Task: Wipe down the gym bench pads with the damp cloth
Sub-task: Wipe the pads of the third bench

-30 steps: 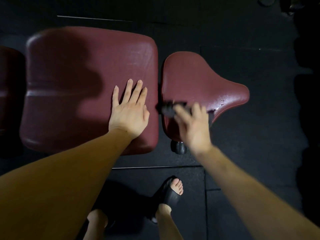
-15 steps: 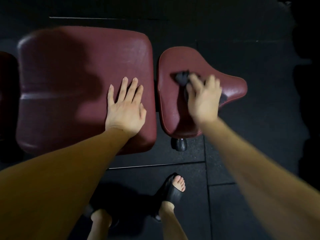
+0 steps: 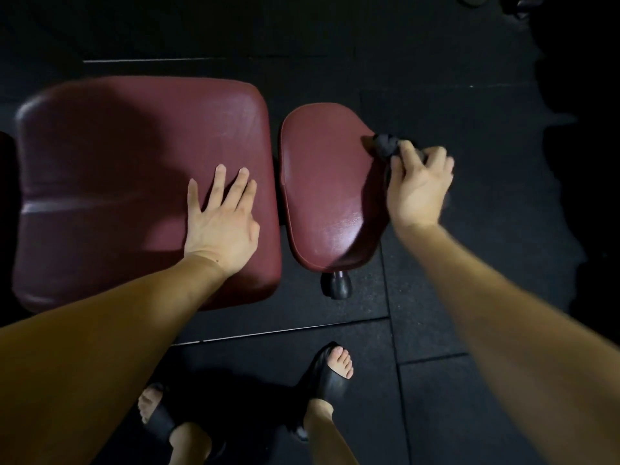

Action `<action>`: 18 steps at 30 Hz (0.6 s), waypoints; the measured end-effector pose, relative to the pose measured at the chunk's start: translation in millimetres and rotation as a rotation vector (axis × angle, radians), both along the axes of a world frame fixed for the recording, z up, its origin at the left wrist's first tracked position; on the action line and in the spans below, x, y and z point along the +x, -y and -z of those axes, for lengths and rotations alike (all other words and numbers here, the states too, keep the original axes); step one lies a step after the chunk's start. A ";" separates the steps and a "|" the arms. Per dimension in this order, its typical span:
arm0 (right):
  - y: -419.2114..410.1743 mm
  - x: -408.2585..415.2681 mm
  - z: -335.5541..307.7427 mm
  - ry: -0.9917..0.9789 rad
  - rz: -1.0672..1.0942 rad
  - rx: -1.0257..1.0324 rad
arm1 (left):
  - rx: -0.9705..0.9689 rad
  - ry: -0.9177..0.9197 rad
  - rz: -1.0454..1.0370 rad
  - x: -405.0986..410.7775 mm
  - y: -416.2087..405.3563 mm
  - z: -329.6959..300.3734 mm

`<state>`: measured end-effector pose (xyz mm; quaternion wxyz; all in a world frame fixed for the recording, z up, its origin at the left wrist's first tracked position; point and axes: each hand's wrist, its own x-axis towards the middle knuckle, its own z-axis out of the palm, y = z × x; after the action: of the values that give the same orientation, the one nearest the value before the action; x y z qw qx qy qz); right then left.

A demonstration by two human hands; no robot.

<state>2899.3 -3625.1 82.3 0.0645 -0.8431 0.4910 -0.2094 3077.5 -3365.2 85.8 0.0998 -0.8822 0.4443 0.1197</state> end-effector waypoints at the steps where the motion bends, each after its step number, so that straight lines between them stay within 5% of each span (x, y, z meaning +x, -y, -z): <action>1: -21.5 6.7 2.1 0.048 0.056 0.050 | 0.008 0.003 -0.005 -0.7 0.8 -2.0; 4: -99.1 14.4 13.4 0.053 -0.218 0.142 | -0.005 0.021 -0.013 -2.0 7.5 -6.6; 7: -74.9 2.8 9.7 -0.061 -0.581 0.024 | -0.090 0.022 0.023 7.0 22.2 -7.4; 13: -2.4 -11.1 4.7 -0.047 -0.100 -0.012 | -0.193 0.051 0.006 47.8 52.0 0.3; 18: -9.3 43.6 8.9 -0.062 0.037 0.048 | -0.215 0.102 0.004 54.5 52.6 13.5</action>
<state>2942.9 -3615.8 73.4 0.0656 -0.8381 0.5133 -0.1726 3132.0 -3417.8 72.2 0.0272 -0.8918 0.4508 0.0260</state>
